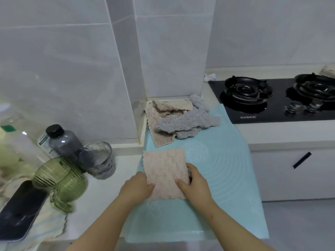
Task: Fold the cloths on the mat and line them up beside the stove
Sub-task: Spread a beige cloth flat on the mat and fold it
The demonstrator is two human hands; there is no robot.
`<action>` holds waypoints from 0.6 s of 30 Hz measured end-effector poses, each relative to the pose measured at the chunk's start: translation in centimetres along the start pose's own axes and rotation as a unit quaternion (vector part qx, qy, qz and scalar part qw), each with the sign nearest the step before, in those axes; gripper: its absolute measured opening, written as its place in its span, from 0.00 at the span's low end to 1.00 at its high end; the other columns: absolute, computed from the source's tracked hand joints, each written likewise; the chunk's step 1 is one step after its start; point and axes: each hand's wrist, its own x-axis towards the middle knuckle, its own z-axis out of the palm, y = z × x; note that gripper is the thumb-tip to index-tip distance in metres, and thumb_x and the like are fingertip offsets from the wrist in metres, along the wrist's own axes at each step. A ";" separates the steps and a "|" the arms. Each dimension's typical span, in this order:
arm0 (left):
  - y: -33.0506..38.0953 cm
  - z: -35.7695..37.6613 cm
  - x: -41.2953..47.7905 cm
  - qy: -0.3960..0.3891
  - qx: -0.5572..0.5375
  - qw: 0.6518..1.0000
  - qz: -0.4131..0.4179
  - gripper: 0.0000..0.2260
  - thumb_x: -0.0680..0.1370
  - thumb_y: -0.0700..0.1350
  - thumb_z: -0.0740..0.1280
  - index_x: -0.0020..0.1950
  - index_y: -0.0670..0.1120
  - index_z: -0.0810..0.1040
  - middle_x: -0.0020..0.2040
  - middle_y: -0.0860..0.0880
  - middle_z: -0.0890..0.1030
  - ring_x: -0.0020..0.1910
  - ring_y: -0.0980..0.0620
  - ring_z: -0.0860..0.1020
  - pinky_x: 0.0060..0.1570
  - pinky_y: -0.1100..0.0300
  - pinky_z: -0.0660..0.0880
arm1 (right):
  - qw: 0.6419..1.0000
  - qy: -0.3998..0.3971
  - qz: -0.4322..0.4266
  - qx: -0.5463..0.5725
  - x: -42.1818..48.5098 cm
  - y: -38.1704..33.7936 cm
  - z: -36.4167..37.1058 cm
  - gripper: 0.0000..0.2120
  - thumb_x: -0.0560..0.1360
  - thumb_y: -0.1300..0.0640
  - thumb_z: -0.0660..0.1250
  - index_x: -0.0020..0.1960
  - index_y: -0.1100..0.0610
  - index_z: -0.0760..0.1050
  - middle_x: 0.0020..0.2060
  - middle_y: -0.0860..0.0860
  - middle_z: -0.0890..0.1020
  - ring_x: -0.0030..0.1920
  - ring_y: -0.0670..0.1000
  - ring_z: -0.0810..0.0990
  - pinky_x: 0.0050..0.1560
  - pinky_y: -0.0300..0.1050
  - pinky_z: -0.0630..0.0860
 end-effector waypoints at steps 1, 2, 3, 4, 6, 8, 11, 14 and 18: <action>-0.1 -0.1 -0.2 0.004 -0.019 1.000 0.002 0.14 0.78 0.52 0.61 0.55 0.43 0.68 0.52 0.45 0.75 0.53 0.46 0.75 0.45 0.57 0.70 | 0.999 -0.011 0.017 0.027 -0.3 -0.1 -0.3 0.22 0.73 0.56 0.69 0.65 0.50 0.68 0.48 0.42 0.78 0.52 0.45 0.78 0.55 0.44 0.77; -0.1 0.0 -0.4 0.021 -0.060 0.998 0.007 0.11 0.76 0.51 0.63 0.49 0.44 0.70 0.47 0.46 0.75 0.48 0.47 0.75 0.40 0.58 0.69 | 0.998 -0.019 0.034 0.048 -0.6 -0.2 -0.5 0.21 0.73 0.57 0.69 0.64 0.50 0.68 0.49 0.42 0.78 0.52 0.45 0.78 0.54 0.41 0.77; 0.0 -0.1 -0.8 0.047 -0.115 0.992 0.013 0.09 0.75 0.48 0.65 0.44 0.43 0.69 0.42 0.47 0.74 0.42 0.49 0.74 0.35 0.59 0.66 | 0.996 -0.020 0.050 0.067 -0.9 -0.2 -0.7 0.21 0.73 0.57 0.69 0.63 0.50 0.68 0.49 0.43 0.78 0.52 0.46 0.79 0.53 0.41 0.77; 0.1 -0.1 -1.3 0.073 -0.177 0.981 0.018 0.09 0.74 0.46 0.66 0.40 0.43 0.68 0.38 0.47 0.72 0.37 0.50 0.71 0.32 0.59 0.63 | 0.994 -0.019 0.063 0.084 -1.2 -0.2 -0.8 0.20 0.73 0.58 0.69 0.63 0.51 0.68 0.50 0.44 0.78 0.51 0.46 0.79 0.52 0.41 0.77; 0.8 -0.2 -2.1 0.087 -0.298 0.951 0.017 0.08 0.73 0.41 0.65 0.38 0.42 0.67 0.36 0.47 0.72 0.34 0.51 0.70 0.32 0.58 0.63 | 0.988 -0.009 0.087 0.125 -1.8 -0.5 -1.4 0.19 0.74 0.60 0.68 0.63 0.53 0.67 0.50 0.47 0.78 0.49 0.45 0.79 0.49 0.40 0.78; 1.7 -0.1 -2.5 0.050 -0.418 0.907 0.006 0.03 0.74 0.39 0.64 0.44 0.41 0.71 0.41 0.43 0.76 0.38 0.47 0.75 0.37 0.56 0.69 | 0.978 0.006 0.115 0.177 -2.3 -0.8 -2.3 0.17 0.74 0.62 0.67 0.61 0.54 0.67 0.51 0.50 0.79 0.47 0.46 0.80 0.42 0.36 0.78; 3.4 0.5 -2.7 -0.018 -0.545 0.838 -0.007 0.14 0.74 0.36 0.65 0.58 0.41 0.69 0.53 0.40 0.77 0.45 0.43 0.78 0.45 0.52 0.76 | 0.945 0.034 0.166 0.279 -3.2 -0.9 -3.9 0.17 0.75 0.60 0.66 0.61 0.53 0.67 0.52 0.53 0.79 0.47 0.49 0.81 0.39 0.38 0.76; 4.9 1.3 -2.7 -0.036 -0.548 0.836 0.009 0.29 0.74 0.38 0.66 0.72 0.52 0.60 0.64 0.44 0.71 0.55 0.41 0.76 0.57 0.46 0.74 | 0.903 0.038 0.204 0.375 -4.0 -0.7 -5.6 0.19 0.75 0.60 0.66 0.64 0.52 0.65 0.54 0.56 0.79 0.47 0.53 0.81 0.42 0.47 0.80; 7.8 1.8 -3.9 -0.083 -0.527 0.842 0.081 0.21 0.77 0.35 0.59 0.65 0.55 0.71 0.61 0.46 0.74 0.52 0.45 0.78 0.43 0.56 0.78 | 0.882 0.056 0.204 0.421 -5.2 0.0 -8.4 0.22 0.76 0.62 0.64 0.68 0.51 0.64 0.50 0.57 0.80 0.41 0.53 0.81 0.34 0.44 0.80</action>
